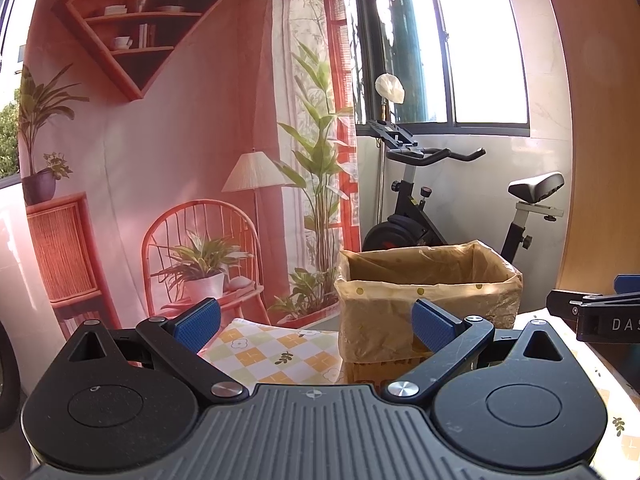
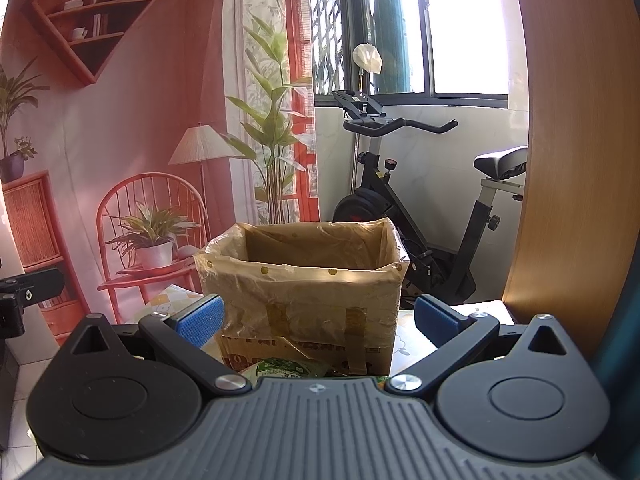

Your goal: Organize snacks

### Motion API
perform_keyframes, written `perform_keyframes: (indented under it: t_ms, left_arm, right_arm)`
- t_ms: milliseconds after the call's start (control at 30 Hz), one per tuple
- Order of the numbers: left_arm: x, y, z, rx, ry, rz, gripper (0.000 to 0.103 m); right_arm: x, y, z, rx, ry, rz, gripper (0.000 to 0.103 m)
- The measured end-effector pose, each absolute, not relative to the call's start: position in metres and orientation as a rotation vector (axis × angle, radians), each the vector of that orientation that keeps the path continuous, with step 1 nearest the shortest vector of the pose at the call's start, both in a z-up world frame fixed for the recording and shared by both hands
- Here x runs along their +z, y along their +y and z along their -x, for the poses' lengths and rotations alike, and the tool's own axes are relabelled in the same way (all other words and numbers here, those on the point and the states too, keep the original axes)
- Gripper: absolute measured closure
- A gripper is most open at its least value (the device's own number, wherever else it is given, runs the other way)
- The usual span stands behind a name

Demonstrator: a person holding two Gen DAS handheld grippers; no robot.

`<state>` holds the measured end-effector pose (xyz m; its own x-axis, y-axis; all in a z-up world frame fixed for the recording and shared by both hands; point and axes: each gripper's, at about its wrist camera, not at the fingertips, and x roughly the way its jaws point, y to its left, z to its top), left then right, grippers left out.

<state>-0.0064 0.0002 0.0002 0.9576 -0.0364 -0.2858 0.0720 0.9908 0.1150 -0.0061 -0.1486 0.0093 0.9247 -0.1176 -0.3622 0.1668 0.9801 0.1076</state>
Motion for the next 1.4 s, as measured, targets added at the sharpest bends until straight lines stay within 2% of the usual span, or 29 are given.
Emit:
perform_keyframes:
  t_ms: [733,1167,1400]
  left_arm:
    - [-0.015,0.009,-0.004,-0.076,0.306,-0.087,0.001]
    - [-0.062,0.032,-0.037,0.027,0.376,-0.049,0.0]
    - [-0.078,0.039,-0.05,0.05,0.38,-0.054,0.0]
  right_arm:
    - [0.001,-0.153,0.008,-0.114,0.338,-0.187,0.0]
    - [-0.046,-0.15,-0.001,-0.069,0.31,-0.178,0.0]
    - [-0.073,-0.159,-0.011,-0.082,0.388,-0.201,0.0]
